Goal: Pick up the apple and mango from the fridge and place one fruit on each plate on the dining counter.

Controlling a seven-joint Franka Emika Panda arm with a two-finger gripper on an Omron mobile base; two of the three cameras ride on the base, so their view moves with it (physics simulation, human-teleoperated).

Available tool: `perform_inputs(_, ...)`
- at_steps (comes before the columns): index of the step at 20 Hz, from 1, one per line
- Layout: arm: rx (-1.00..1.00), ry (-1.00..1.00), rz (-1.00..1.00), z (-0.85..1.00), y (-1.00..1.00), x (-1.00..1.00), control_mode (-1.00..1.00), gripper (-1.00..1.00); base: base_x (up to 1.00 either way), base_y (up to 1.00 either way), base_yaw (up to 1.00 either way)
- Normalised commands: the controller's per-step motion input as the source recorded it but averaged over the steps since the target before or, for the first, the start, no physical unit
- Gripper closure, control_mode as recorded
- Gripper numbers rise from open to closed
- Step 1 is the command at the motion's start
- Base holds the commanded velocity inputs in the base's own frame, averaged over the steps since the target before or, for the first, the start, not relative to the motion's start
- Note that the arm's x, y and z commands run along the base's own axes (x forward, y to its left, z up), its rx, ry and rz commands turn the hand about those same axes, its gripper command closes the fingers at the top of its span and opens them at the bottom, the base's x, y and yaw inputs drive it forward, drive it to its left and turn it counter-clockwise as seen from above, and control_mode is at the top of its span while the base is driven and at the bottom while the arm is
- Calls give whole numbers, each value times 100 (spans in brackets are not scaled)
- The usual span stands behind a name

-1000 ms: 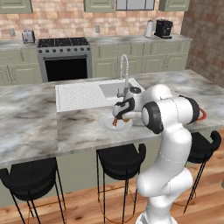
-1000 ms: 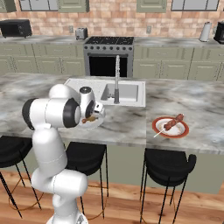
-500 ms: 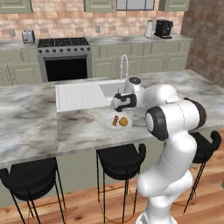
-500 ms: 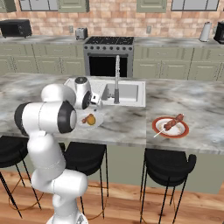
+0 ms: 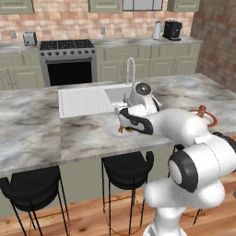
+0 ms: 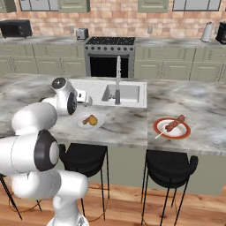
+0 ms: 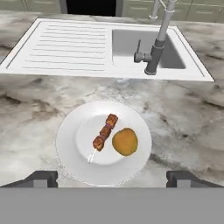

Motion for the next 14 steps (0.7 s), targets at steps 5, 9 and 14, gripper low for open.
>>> perform_inputs(5,0,-19,1,29,18,-100,-100,-100,0,0,0)
perform_inputs(9,3,-11,0,24,12,-100,-100,-100,0,0,0)
perform_inputs(14,1,-1,0,4,4,-20,100,-100,-73,35,5)
